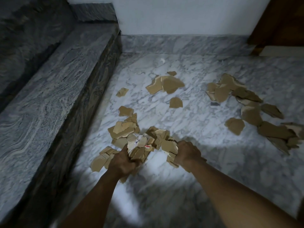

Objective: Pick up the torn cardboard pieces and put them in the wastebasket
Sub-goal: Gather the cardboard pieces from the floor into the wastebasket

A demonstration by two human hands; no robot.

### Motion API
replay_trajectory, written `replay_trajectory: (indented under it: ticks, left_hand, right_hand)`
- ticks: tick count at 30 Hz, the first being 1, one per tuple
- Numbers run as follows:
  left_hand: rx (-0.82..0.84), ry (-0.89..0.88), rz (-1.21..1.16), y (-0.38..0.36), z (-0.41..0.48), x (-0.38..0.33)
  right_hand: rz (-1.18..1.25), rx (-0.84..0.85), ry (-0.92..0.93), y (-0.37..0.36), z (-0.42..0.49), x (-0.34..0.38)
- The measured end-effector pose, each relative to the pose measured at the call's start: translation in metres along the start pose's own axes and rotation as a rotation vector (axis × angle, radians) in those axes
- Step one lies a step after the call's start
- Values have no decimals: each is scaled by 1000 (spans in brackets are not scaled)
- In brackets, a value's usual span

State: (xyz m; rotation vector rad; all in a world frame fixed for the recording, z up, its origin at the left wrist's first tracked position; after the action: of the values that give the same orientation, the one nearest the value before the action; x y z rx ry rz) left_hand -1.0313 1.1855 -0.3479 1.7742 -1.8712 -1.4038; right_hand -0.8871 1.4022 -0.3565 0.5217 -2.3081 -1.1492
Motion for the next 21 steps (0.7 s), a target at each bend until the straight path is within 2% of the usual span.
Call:
replay_trajectory:
  ticks: [9, 13, 18, 21]
  left_hand:
    - [-11, 2, -75, 6, -2, 1]
    - [-28, 5, -120, 12, -1, 1]
    - [-71, 5, -273, 21, 3, -4]
    - [-68, -9, -377, 18, 9, -18]
  right_hand:
    - [-6, 37, 73, 2, -2, -1]
    - [85, 97, 81, 0, -2, -7]
    - [547, 247, 45, 13, 5, -22]
    - [813, 242, 46, 33, 0, -23]
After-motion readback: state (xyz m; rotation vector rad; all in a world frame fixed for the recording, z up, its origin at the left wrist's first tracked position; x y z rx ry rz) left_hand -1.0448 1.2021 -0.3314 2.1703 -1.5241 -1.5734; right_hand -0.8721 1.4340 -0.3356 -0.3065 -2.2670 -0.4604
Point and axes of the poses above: each hand's wrist, its own z-axis towards the middle knuckle, its own y-axis out of the back of the hand, x = y × z, the point moved 4 cm from there along z, towards the middle knuckle, and after that the axes turned 3 degrees about x, right-handed, at the moved point
